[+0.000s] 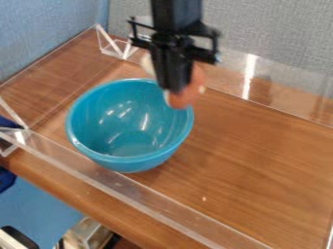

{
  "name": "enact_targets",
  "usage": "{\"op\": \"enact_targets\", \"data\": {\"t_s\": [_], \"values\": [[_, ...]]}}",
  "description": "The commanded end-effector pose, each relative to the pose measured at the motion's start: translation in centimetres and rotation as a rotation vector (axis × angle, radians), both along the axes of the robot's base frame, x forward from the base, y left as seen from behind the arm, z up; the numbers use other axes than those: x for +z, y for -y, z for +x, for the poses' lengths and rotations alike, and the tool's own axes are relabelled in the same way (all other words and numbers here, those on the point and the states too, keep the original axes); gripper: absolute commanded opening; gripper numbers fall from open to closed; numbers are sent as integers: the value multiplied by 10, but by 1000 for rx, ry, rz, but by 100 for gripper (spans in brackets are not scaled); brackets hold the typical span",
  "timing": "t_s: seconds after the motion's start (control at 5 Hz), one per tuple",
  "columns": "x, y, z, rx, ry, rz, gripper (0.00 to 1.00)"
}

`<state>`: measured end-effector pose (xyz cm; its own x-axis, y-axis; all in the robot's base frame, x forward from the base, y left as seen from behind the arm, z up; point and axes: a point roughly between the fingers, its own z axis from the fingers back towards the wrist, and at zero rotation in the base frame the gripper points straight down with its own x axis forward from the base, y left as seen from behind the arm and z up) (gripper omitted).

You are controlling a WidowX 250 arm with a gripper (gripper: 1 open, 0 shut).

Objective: Remove the mushroom from inside the blue bowl and put it on the table

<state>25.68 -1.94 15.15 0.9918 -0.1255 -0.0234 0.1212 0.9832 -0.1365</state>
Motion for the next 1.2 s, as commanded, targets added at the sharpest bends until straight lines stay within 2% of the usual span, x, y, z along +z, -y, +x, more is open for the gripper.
{"op": "enact_targets", "data": {"t_s": [0.0, 0.2, 0.4, 0.6, 0.8, 1.0], "values": [[0, 31, -6, -63, 37, 7, 0], [-19, 62, -7, -118, 18, 10, 0], [-42, 82, -10, -155, -10, 12, 0], [-69, 80, -10, -160, -35, 20, 0], [-94, 75, -4, -155, -65, 19, 0], [-107, 74, 3, -154, -80, 17, 0]]}}
